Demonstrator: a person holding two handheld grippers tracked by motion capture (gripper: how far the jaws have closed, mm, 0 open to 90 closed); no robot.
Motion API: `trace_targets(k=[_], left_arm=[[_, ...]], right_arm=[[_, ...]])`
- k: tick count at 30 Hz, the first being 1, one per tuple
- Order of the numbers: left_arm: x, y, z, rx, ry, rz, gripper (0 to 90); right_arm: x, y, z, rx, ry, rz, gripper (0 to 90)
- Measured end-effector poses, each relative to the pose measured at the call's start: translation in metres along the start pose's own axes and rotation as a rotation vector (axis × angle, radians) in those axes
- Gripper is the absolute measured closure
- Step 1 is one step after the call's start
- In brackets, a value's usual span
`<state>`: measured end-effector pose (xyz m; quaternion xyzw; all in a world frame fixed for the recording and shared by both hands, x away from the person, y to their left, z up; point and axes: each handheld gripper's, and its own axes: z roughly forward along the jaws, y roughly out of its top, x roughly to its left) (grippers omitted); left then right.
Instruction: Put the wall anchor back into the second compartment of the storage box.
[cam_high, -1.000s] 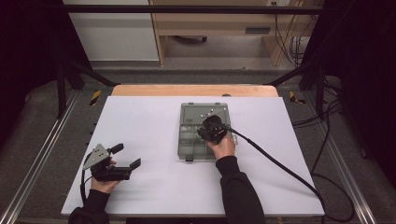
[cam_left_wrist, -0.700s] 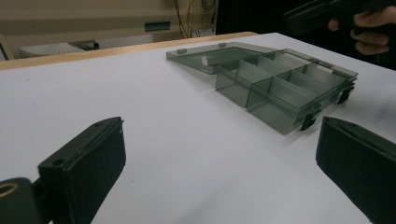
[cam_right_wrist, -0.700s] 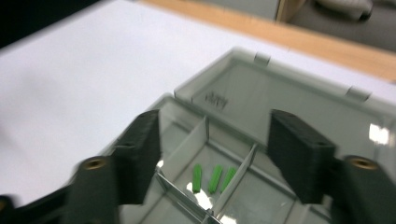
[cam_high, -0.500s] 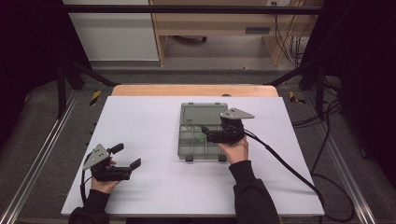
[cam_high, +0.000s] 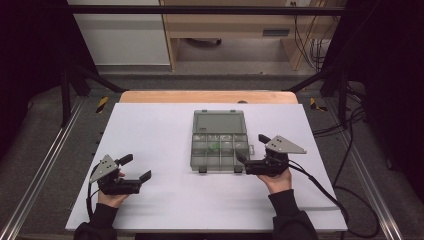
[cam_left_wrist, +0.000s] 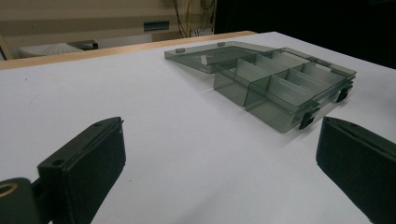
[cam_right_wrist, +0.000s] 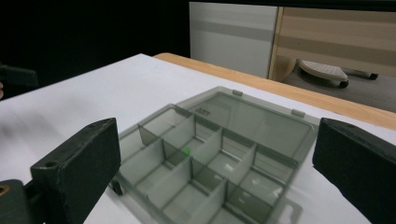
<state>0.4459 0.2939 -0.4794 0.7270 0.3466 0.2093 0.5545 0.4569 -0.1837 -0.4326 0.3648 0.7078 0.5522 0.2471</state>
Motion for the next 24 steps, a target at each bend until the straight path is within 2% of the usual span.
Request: trace_targets(k=[4,12,24], left_arm=[[0.0,-0.001,0.0,0.002,0.0,0.001,0.9],[-0.001,-0.002,0.001,0.004,-0.002,0.002,0.9],[-0.001,-0.002,0.001,0.002,-0.004,0.004,0.9]], right_arm=[[-0.007,-0.014,-0.014,0.005,0.008,-0.005,1.2],[-0.02,-0.04,-0.038,-0.033,0.017,0.015,1.2],[-0.032,-0.062,-0.05,-0.021,0.018,0.04,0.9]])
